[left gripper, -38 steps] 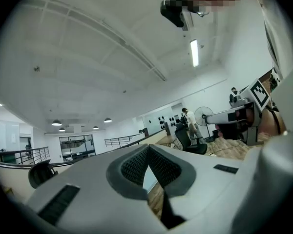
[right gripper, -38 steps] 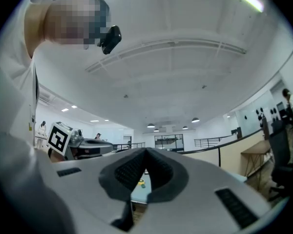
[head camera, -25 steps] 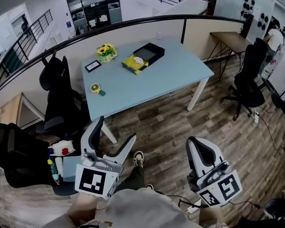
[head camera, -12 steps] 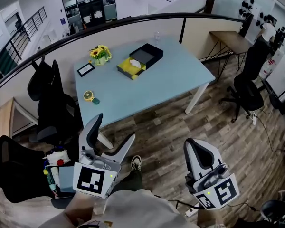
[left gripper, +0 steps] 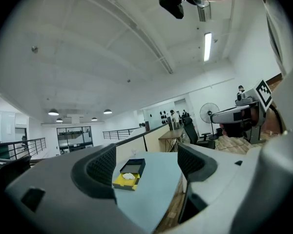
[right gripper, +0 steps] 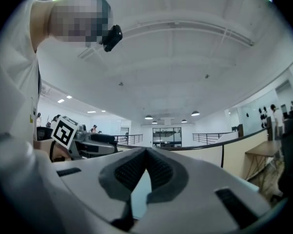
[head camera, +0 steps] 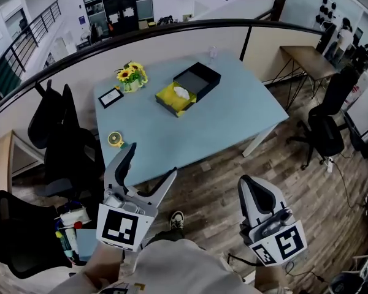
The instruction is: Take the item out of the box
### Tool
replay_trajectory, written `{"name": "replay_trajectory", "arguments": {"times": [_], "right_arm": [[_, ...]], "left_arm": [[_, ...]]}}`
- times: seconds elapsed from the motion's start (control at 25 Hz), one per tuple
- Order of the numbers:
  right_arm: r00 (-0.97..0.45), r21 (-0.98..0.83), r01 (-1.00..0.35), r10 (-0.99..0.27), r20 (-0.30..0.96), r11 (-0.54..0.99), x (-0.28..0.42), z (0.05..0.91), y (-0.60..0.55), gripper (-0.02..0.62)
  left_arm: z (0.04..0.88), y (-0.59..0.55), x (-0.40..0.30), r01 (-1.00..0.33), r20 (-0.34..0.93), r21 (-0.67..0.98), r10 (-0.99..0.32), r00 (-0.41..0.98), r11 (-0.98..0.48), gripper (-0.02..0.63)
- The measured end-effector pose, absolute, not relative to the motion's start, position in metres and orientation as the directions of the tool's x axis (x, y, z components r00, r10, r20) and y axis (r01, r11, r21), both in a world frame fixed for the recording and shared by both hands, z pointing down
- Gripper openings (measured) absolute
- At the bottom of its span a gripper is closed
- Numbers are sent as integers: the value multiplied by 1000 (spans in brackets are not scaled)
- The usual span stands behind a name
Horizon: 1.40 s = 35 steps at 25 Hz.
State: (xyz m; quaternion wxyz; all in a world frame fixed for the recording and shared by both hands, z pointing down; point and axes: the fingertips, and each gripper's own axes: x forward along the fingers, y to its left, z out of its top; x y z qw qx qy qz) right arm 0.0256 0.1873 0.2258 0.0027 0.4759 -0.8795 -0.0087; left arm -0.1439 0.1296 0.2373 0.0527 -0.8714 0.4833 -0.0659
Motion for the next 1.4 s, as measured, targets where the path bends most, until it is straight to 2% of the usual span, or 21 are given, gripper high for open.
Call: {"name": "replay_trajectory", "arguments": {"times": [0.28, 0.68, 1.12, 1.4], "right_arm": [[-561, 19, -828, -828, 6, 561, -3, 231, 118, 3], [-536, -11, -844, -843, 30, 536, 28, 256, 34, 3], [-649, -29, -760, -759, 53, 649, 80, 273, -94, 3], [-734, -43, -679, -676, 68, 733, 112, 276, -183, 3]], "left_arm": [[228, 59, -165, -834, 46, -179, -852, 522, -521, 382], [256, -17, -147, -836, 85, -172, -854, 514, -520, 382], [279, -136, -90, -874, 143, -207, -898, 417, -439, 382], [291, -201, -61, -916, 187, -206, -933, 308, -344, 382]]}}
